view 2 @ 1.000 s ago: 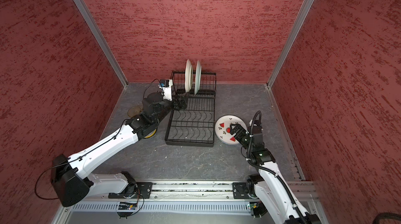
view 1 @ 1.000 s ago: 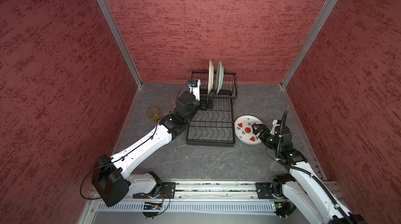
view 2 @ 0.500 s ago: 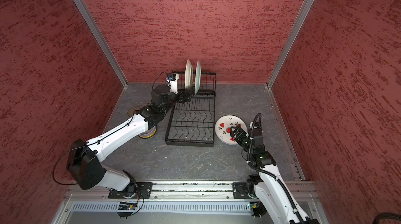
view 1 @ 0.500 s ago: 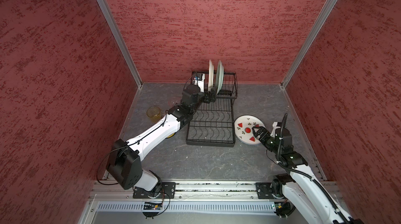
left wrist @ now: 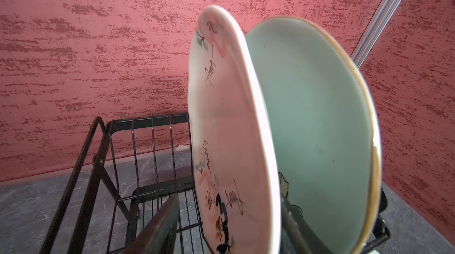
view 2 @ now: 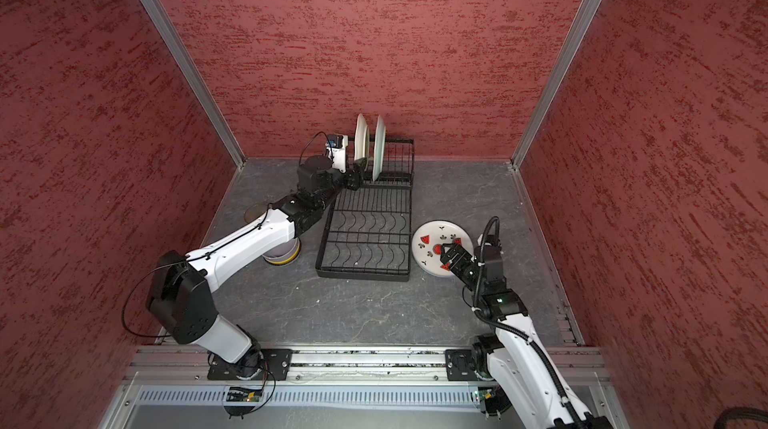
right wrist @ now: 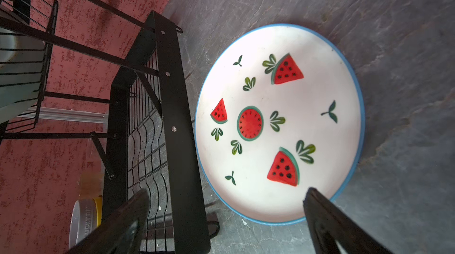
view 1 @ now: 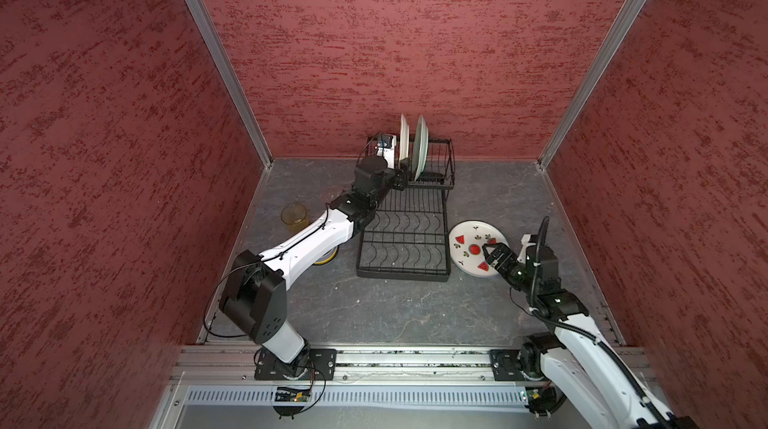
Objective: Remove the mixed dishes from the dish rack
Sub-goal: 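Reach the left gripper to the white painted plate standing in the rack, then close the left gripper on the rim of the white painted plate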
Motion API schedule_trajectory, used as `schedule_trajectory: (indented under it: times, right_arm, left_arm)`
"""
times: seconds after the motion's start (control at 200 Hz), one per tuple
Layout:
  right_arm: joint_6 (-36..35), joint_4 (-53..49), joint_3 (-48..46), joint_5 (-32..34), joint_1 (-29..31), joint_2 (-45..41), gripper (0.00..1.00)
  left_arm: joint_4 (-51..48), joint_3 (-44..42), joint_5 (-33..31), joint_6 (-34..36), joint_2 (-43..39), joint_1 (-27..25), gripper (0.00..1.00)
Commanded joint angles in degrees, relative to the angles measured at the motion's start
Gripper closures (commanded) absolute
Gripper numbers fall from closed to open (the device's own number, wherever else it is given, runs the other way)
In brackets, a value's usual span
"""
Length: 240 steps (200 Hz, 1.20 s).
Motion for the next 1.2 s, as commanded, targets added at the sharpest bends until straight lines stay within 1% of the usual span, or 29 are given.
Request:
schedule_trajectory:
  times: [0.0, 0.05, 0.215, 0.311, 0.411, 0.501, 0.666, 0.882, 0.962, 1.132, 1.172, 1.197]
  right_arm:
    - [-0.1, -0.65, -0.65, 1.44, -0.33, -0.11, 0.01]
    - [0.05, -0.62, -0.65, 1.52, -0.3, -0.11, 0.01]
    - [0.25, -0.43, -0.57, 1.79, -0.31, 0.72, 0.01]
    - [0.25, -0.34, -0.39, 1.71, -0.27, 1.68, 0.01]
    - [0.42, -0.09, -0.28, 1.64, -0.26, 2.64, 0.01]
    - [0.78, 0.13, -0.22, 1.55, -0.25, 3.18, 0.01]
    - [1.09, 0.49, -0.21, 1.53, -0.28, 3.49, 0.01]
    - [1.24, 0.61, -0.04, 1.6, -0.26, 3.61, 0.01]
    - [1.28, 0.64, -0.04, 1.55, -0.29, 3.67, 0.01]
    - [1.33, 0.64, 0.18, 1.35, -0.23, 3.74, 0.01]
    - [1.33, 0.57, 0.24, 1.35, -0.26, 3.75, 0.01]
    - [1.31, 0.63, 0.32, 1.35, -0.26, 3.76, 0.01]
  left_arm:
    - [1.87, 1.81, 0.5, 1.09, 1.16, 0.64, 0.42]
    - [1.42, 2.59, -0.05, 1.62, 1.89, 0.56, 0.45]
    - [1.9, 3.72, -0.21, 2.57, 3.44, 0.65, 0.46]
    - [2.73, 3.66, -0.13, 3.03, 3.75, 0.65, 0.51]
    - [3.45, 3.65, -0.03, 3.71, 4.13, 0.73, 0.51]
    - [3.62, 3.9, -0.03, 4.04, 4.3, 0.82, 0.55]
    - [3.76, 4.16, -0.28, 4.27, 4.73, 0.92, 0.55]
    - [4.36, 3.99, 0.28, 4.71, 4.91, 1.06, 0.6]
    - [4.65, 4.01, -0.16, 4.88, 4.94, 1.04, 0.69]
    - [4.76, 4.08, -0.51, 5.08, 4.91, 1.07, 0.7]
    - [4.69, 4.17, -0.47, 5.16, 4.83, 1.02, 0.72]
    - [4.75, 4.17, -0.49, 5.25, 4.83, 1.07, 0.76]
